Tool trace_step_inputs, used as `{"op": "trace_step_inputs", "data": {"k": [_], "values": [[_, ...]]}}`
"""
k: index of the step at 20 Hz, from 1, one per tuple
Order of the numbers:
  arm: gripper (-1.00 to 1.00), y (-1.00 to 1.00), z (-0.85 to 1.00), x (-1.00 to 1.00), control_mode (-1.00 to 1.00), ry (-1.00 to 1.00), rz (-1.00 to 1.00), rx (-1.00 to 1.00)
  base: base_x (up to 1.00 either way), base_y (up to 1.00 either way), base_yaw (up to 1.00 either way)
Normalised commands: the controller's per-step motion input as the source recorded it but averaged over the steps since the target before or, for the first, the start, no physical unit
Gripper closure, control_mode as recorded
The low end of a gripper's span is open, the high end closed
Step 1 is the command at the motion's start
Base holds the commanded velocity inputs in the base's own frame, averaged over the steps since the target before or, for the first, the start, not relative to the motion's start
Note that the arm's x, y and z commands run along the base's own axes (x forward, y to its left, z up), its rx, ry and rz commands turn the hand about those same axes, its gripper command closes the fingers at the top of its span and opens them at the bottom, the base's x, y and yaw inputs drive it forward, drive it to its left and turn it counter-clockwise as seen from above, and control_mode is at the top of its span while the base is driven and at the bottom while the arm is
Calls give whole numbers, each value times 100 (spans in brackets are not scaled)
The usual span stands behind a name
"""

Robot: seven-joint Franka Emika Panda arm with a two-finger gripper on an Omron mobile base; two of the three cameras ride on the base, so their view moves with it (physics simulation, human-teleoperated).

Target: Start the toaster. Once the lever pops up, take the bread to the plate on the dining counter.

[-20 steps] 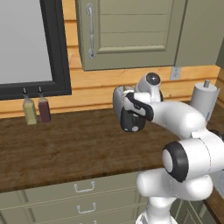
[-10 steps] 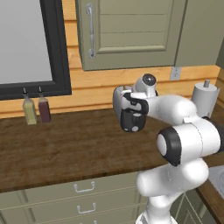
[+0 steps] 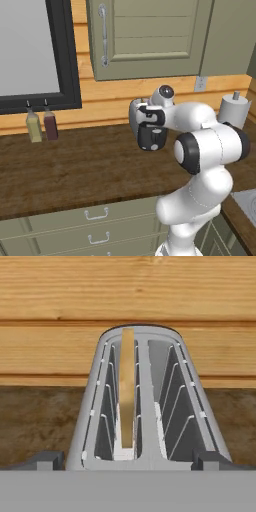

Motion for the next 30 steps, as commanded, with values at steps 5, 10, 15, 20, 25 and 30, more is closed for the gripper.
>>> {"op": "trace_step_inputs", "data": {"k": [5, 10, 15, 20, 25, 30], "values": [[-100, 0, -7, 27, -100, -1, 0, 0, 0, 0, 0], [-100, 0, -12, 30, -100, 0, 0, 0, 0, 0, 0], [-100, 0, -13, 20, -100, 0, 0, 0, 0, 0, 0], [-100, 0, -10, 17, -100, 0, 0, 0, 0, 0, 0], [-100, 0, -13, 9, -100, 0, 0, 0, 0, 0, 0], [-100, 0, -16, 4, -100, 0, 0, 0, 0, 0, 0]]}}
